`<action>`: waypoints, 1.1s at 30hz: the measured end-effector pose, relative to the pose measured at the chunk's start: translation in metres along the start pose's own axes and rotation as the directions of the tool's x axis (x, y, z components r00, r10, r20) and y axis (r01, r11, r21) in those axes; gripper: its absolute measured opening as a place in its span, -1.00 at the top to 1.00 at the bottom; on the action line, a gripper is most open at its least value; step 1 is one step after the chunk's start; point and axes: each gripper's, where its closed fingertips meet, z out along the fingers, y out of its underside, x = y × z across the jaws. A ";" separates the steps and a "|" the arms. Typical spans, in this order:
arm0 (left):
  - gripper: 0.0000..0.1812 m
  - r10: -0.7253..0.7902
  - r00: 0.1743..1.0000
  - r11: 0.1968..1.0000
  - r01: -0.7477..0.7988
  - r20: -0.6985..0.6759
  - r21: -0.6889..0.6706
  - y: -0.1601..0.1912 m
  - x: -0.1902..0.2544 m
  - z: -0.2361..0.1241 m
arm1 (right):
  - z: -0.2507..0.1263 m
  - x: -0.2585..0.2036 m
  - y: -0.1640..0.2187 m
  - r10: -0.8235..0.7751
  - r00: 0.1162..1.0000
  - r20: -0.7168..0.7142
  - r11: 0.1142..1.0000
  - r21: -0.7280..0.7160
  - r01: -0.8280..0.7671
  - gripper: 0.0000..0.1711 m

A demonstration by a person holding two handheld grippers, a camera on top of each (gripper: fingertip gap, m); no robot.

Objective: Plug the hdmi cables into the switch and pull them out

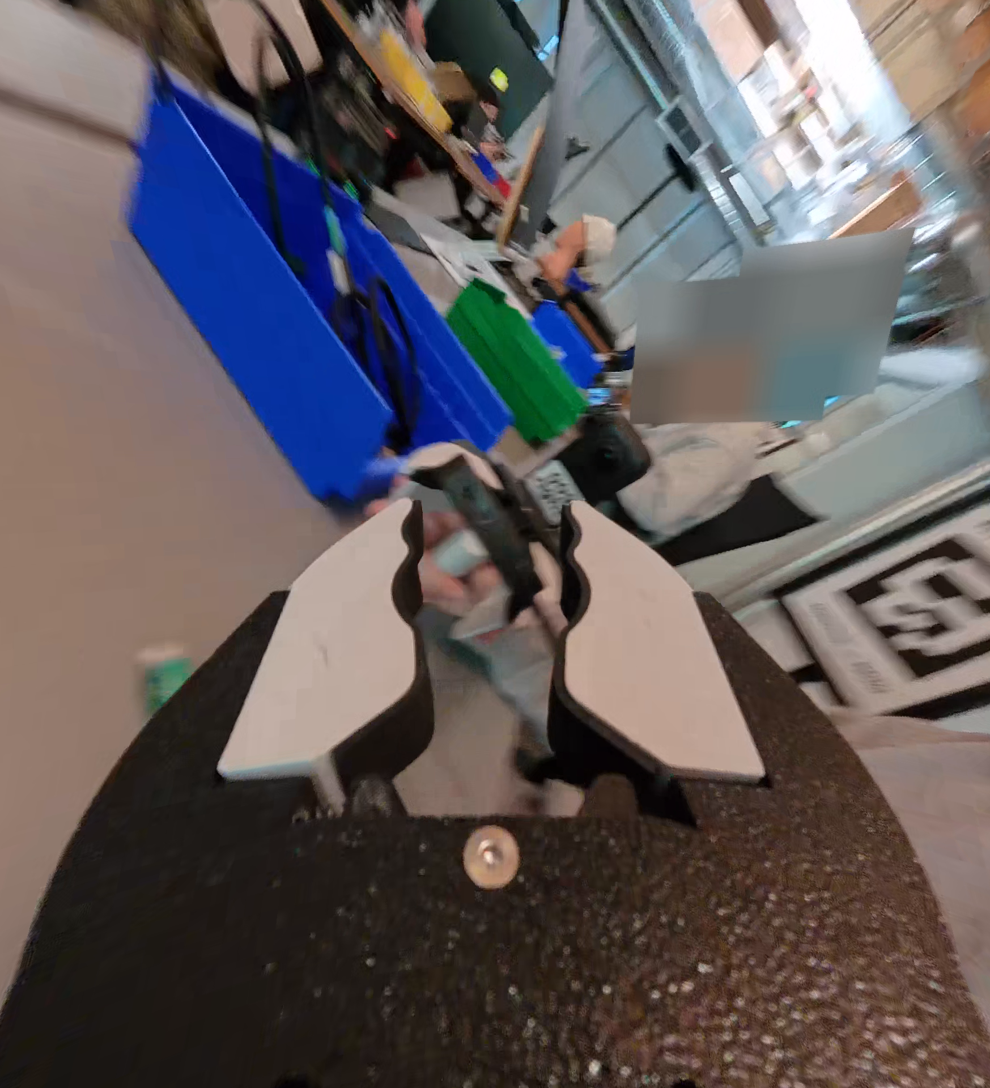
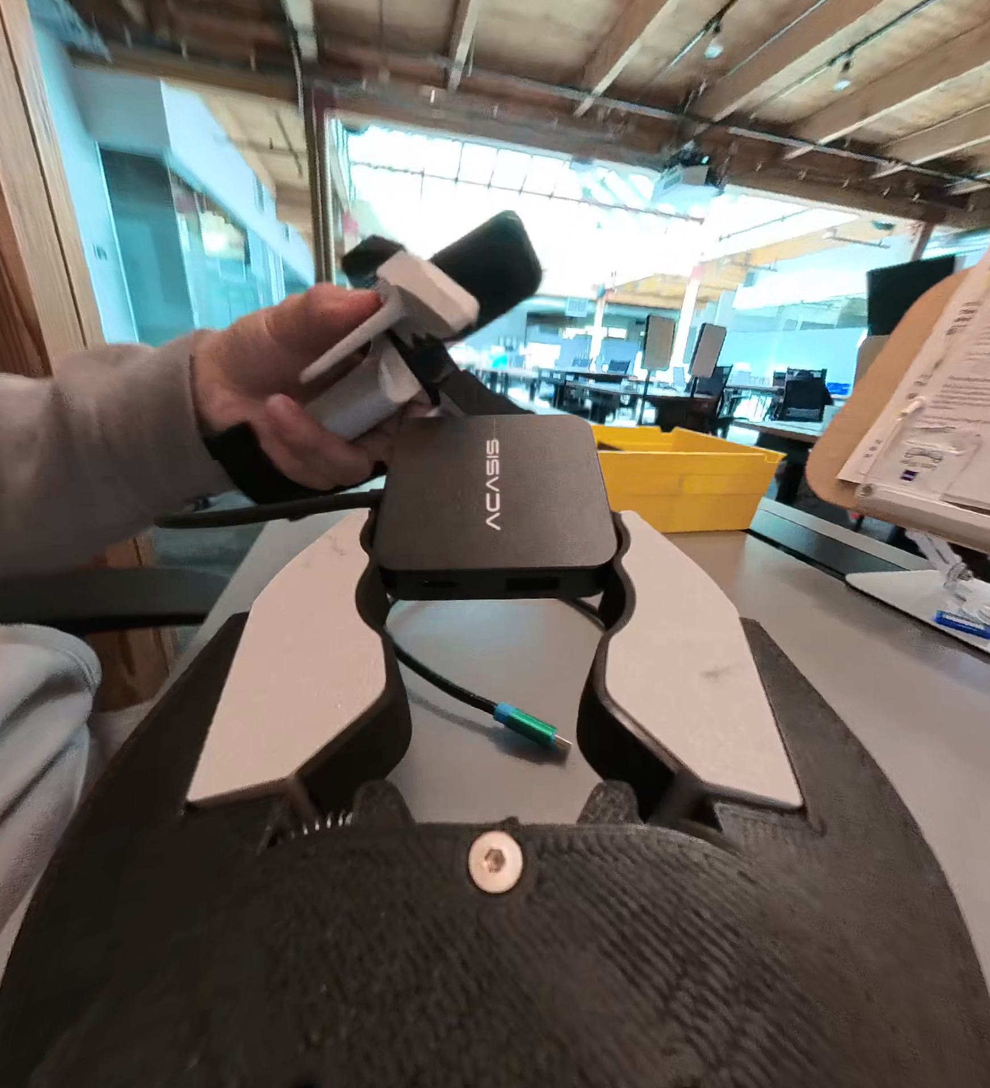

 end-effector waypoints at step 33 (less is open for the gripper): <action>0.85 0.987 0.038 0.148 -0.571 0.154 -0.807 -0.008 -0.240 -0.031 | -0.029 0.014 -0.016 0.074 0.997 -0.013 0.989 0.129 -0.072 0.15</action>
